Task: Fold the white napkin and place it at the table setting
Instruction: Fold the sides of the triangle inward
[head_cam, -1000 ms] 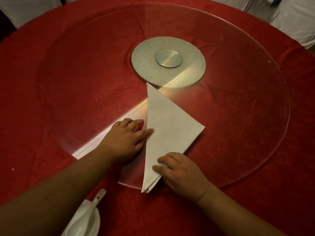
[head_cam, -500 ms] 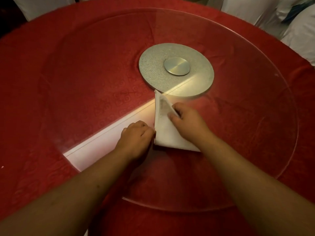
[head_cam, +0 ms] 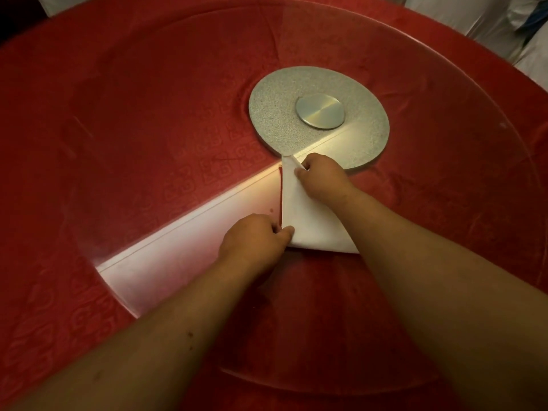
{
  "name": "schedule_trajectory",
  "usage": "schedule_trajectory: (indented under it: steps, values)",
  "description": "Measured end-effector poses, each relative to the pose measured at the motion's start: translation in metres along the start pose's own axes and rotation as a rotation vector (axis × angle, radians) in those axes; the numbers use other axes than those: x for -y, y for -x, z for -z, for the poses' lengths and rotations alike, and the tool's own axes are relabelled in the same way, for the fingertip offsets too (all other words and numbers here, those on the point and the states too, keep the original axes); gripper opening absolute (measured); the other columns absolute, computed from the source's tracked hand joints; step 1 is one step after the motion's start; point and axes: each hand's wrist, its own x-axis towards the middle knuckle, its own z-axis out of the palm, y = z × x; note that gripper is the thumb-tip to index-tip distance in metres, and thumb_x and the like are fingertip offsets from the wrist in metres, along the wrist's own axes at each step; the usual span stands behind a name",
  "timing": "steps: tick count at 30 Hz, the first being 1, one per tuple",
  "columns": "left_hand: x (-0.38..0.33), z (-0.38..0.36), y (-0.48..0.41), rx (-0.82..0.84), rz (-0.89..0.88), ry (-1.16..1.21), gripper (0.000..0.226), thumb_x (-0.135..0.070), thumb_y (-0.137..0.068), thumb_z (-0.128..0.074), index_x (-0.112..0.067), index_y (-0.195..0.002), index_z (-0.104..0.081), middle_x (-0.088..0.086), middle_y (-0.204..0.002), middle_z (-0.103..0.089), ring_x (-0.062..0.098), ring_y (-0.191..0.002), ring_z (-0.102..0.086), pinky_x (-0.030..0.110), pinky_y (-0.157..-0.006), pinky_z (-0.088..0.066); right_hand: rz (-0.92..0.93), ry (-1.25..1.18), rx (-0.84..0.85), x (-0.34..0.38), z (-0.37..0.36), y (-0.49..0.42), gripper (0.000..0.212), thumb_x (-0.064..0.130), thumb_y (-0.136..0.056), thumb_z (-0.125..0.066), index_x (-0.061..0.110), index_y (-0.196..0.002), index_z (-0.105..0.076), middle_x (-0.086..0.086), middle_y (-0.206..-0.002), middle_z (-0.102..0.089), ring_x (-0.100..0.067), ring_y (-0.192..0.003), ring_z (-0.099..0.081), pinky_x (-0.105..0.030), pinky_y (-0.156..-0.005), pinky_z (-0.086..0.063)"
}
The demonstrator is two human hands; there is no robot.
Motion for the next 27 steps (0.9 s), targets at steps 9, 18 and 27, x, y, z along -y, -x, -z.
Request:
schedule_trajectory:
  steps: [9, 18, 27]
  values:
    - [-0.004, -0.004, 0.000, -0.091, 0.015, -0.001, 0.041, -0.069, -0.071, -0.065, -0.032, -0.084, -0.052, -0.012, -0.077, -0.065, 0.009, -0.071, -0.059, 0.031, -0.055, -0.041, -0.080, 0.202, -0.343, 0.009, -0.025, 0.022, 0.041, 0.042, -0.097, -0.053, 0.006, -0.114, -0.059, -0.017, -0.117, -0.062, -0.037, -0.112, -0.056, -0.044, -0.091, -0.046]
    - [0.072, 0.058, -0.014, -0.374, -0.138, -0.063, 0.067, -0.065, -0.084, -0.060, -0.019, -0.133, -0.059, 0.010, -0.125, -0.059, 0.028, -0.108, -0.063, 0.042, -0.084, -0.050, 0.646, 0.286, -0.208, 0.039, -0.059, 0.071, 0.034, 0.042, -0.096, -0.047, 0.012, -0.099, -0.064, -0.008, -0.101, -0.061, -0.029, -0.099, -0.053, -0.044, -0.085, -0.040]
    - [0.056, 0.076, 0.001, 0.097, 0.110, 0.011, 0.025, -0.038, -0.080, -0.076, -0.019, -0.066, -0.068, -0.002, -0.063, -0.067, 0.016, -0.056, -0.061, 0.027, -0.049, -0.040, 0.580, 0.154, -0.358, 0.036, -0.064, 0.144, 0.045, 0.045, -0.089, -0.055, 0.015, -0.122, -0.062, -0.004, -0.114, -0.059, -0.026, -0.111, -0.051, -0.040, -0.098, -0.040]
